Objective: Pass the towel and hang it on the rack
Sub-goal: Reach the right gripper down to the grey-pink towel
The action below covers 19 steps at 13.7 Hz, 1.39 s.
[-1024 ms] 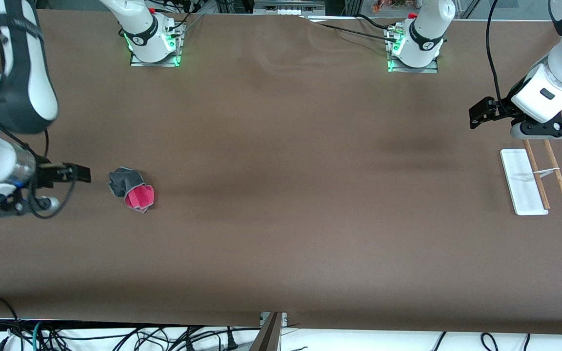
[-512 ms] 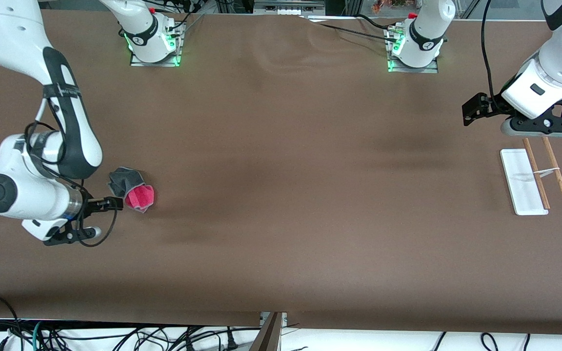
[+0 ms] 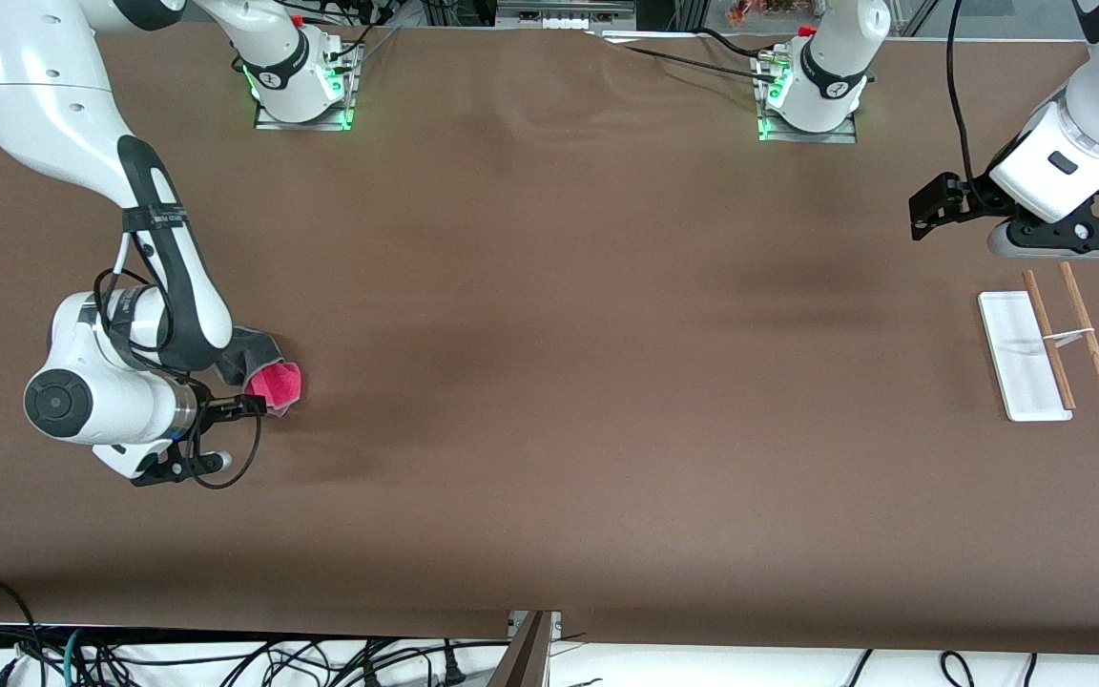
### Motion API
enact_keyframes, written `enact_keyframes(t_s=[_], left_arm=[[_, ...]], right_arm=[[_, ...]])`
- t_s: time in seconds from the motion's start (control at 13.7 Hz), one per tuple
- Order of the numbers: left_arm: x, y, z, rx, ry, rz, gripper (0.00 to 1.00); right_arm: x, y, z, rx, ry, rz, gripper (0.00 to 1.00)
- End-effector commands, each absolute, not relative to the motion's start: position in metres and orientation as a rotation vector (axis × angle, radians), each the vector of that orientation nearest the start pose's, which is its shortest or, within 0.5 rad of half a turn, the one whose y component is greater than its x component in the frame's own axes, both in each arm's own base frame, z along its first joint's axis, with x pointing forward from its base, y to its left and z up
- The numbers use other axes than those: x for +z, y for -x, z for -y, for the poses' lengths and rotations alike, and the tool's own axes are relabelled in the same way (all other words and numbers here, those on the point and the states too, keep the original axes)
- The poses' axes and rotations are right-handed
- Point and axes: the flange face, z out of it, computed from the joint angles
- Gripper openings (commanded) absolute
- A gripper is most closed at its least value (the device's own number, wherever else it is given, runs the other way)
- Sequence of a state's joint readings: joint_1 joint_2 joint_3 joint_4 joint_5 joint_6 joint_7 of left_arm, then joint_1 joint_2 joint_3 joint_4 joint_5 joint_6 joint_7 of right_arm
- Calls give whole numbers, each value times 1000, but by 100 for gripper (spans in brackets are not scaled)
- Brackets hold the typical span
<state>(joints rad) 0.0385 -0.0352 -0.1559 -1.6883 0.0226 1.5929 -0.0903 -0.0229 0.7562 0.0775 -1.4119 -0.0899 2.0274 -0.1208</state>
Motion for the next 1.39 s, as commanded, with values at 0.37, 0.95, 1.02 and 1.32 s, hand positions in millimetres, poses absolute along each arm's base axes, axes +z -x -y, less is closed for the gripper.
enact_keyframes(t_s=[0.37, 0.95, 1.02, 1.32], left_arm=[[605, -539, 69, 72, 3081, -96, 100], [606, -536, 66, 103, 3079, -87, 100], [606, -536, 66, 103, 3079, -87, 100], [607, -536, 66, 103, 3079, -87, 100]], right_arm=[[203, -710, -10, 264, 3146, 377, 100], [195, -697, 0, 405, 3109, 447, 100], [194, -694, 1, 434, 3104, 446, 100], [194, -689, 4, 501, 3092, 437, 64]])
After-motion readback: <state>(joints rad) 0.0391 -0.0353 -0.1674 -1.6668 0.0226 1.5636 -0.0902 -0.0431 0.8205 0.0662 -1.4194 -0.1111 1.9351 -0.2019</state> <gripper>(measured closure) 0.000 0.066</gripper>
